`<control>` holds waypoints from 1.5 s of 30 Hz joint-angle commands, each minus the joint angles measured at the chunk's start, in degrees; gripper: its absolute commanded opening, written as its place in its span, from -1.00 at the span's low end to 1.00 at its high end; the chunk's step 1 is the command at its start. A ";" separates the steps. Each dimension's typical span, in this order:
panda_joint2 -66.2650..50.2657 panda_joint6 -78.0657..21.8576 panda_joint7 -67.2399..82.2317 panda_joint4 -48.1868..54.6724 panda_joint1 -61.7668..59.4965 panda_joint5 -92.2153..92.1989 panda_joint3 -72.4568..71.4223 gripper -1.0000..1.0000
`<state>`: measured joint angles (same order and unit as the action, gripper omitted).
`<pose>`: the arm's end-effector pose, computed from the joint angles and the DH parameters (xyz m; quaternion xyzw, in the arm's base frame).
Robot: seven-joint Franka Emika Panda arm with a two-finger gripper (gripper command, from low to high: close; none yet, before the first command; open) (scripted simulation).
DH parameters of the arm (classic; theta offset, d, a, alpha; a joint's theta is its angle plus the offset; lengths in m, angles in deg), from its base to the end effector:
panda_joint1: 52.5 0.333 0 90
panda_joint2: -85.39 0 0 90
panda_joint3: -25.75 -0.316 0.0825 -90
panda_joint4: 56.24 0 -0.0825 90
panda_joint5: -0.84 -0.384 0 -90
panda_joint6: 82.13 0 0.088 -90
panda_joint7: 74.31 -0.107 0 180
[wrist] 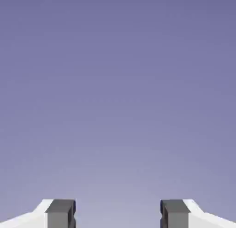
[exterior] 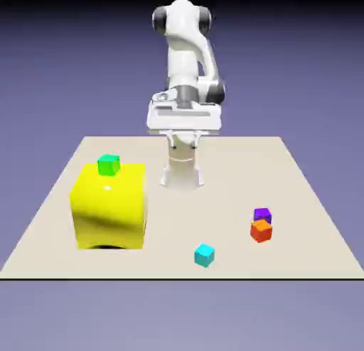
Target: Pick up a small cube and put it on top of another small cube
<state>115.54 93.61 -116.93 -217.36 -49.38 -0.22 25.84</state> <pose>0.3940 0.0194 0.4442 -0.8672 0.3210 -0.3492 0.1519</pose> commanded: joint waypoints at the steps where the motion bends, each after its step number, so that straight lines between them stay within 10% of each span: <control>1: -2.08 1.44 -0.13 -0.10 2.02 -0.88 0.07 0.00; 22: -45.69 31.63 -2.88 -2.22 44.33 -19.28 1.56 0.00; 32: -62.08 39.15 -6.32 6.27 40.61 -13.70 0.18 0.00; 33: -62.08 39.15 -6.32 6.28 40.61 -13.70 0.18 -1.00; 45: -44.09 30.33 0.66 -2.45 48.14 -18.43 5.73 -1.00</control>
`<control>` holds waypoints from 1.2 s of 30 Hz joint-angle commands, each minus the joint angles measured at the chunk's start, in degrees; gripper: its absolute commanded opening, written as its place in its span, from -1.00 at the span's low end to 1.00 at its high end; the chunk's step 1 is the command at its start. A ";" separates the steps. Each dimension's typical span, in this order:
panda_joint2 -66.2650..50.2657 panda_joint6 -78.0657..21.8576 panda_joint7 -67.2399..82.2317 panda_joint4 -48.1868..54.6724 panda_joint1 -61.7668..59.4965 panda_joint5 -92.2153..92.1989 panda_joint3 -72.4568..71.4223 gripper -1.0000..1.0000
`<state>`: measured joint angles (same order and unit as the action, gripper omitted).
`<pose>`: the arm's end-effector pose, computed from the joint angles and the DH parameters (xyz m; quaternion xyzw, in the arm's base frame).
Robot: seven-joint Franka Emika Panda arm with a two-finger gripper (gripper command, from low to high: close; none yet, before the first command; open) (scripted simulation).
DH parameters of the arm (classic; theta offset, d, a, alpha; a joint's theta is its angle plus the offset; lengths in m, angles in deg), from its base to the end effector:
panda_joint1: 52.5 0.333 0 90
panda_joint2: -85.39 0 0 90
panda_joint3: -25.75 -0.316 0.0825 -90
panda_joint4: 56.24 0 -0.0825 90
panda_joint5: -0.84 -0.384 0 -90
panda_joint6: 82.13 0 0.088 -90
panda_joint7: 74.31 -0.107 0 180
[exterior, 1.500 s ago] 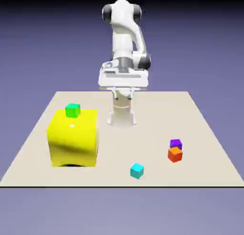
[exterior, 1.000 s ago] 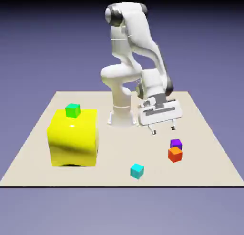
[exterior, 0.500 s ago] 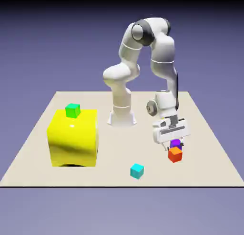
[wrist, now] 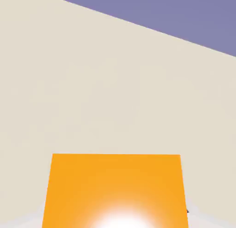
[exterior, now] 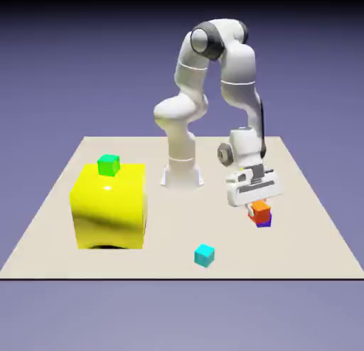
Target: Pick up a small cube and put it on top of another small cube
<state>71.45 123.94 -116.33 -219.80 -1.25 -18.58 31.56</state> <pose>0.2961 0.2375 0.1891 -0.9592 0.1322 -0.2092 0.1370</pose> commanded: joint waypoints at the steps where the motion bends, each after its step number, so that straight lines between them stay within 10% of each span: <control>1: 1.10 -0.86 1.85 -0.10 1.62 0.49 2.08 -1.00; 36: 39.46 -30.93 64.47 -3.59 58.18 19.84 74.76 -1.00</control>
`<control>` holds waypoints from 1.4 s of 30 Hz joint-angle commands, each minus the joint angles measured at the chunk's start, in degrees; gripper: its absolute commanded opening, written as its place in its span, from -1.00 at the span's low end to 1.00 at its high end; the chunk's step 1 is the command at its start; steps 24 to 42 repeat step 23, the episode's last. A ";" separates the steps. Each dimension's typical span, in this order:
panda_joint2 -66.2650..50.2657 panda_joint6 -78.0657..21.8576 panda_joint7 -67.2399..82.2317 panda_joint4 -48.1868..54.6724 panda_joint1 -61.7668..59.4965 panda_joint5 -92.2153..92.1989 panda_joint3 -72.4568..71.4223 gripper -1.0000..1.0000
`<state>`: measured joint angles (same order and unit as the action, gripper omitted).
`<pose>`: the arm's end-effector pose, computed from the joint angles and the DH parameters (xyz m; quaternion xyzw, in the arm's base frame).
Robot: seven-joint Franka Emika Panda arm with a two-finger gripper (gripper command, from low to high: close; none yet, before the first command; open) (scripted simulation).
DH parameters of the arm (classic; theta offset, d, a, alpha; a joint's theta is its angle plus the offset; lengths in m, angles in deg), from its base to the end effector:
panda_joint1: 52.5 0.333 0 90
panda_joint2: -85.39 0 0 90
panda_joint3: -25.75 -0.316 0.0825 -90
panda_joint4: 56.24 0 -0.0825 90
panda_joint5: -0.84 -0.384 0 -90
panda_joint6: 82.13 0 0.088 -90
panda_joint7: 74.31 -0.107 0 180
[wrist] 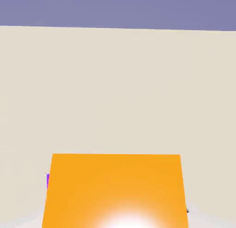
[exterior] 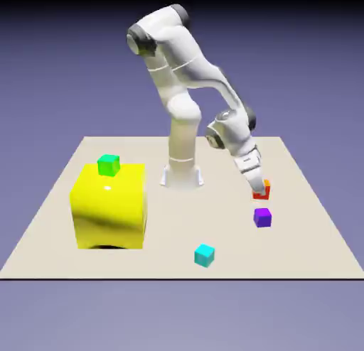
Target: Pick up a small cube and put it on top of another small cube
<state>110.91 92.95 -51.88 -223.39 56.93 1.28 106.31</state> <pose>0.2891 0.2187 0.2372 -0.8799 -0.4099 -0.0921 0.2222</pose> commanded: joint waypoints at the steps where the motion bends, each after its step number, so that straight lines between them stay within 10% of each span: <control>1: 1.10 -0.81 1.81 -0.10 1.62 0.53 2.08 -1.00; 21: 5.05 12.05 7.38 4.05 38.25 -3.45 35.22 -1.00; 22: 5.05 12.05 7.38 4.05 38.25 -3.45 35.22 1.00; 42: 5.05 12.05 7.38 4.05 38.25 -3.45 35.22 1.00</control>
